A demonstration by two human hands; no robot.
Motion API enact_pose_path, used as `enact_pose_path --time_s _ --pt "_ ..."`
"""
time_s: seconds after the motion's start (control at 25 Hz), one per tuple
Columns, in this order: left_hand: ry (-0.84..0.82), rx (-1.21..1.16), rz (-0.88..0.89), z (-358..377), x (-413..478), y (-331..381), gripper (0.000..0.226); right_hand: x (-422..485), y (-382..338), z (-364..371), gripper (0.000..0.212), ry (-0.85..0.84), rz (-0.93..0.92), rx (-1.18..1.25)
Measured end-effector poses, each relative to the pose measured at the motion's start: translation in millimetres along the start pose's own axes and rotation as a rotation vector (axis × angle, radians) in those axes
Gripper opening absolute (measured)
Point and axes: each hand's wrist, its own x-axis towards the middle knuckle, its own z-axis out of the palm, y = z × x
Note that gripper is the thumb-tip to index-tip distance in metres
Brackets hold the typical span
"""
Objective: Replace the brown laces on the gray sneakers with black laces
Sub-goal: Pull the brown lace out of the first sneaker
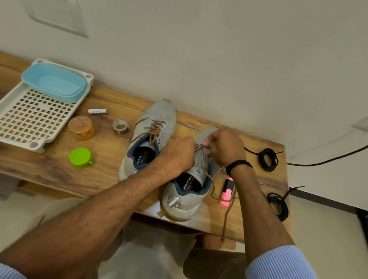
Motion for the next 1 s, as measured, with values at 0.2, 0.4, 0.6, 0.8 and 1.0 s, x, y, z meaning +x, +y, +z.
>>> enact_pose_path --time_s 0.2,0.4,0.6,0.8,1.0 --pt "-0.017 -0.043 -0.015 -4.1 -2.2 -4.7 0.043 -7.9 28.5 -29.6 0.016 0.535 0.526 0.281" --pt "-0.017 -0.044 -0.020 -4.0 -0.5 -1.3 0.043 -0.6 10.2 -9.9 0.034 0.045 0.027 0.044" --pt "-0.029 -0.067 -0.030 -3.0 -0.5 -6.3 0.049 3.4 4.1 -0.1 0.013 -0.034 0.059 -0.120" --pt "-0.078 -0.064 0.002 -3.8 0.0 -8.6 0.053 0.8 25.2 -24.0 0.015 0.668 0.565 0.265" --pt "-0.070 -0.067 -0.008 -4.2 -1.2 -5.9 0.055 4.4 14.1 -11.7 0.029 0.151 0.087 0.244"
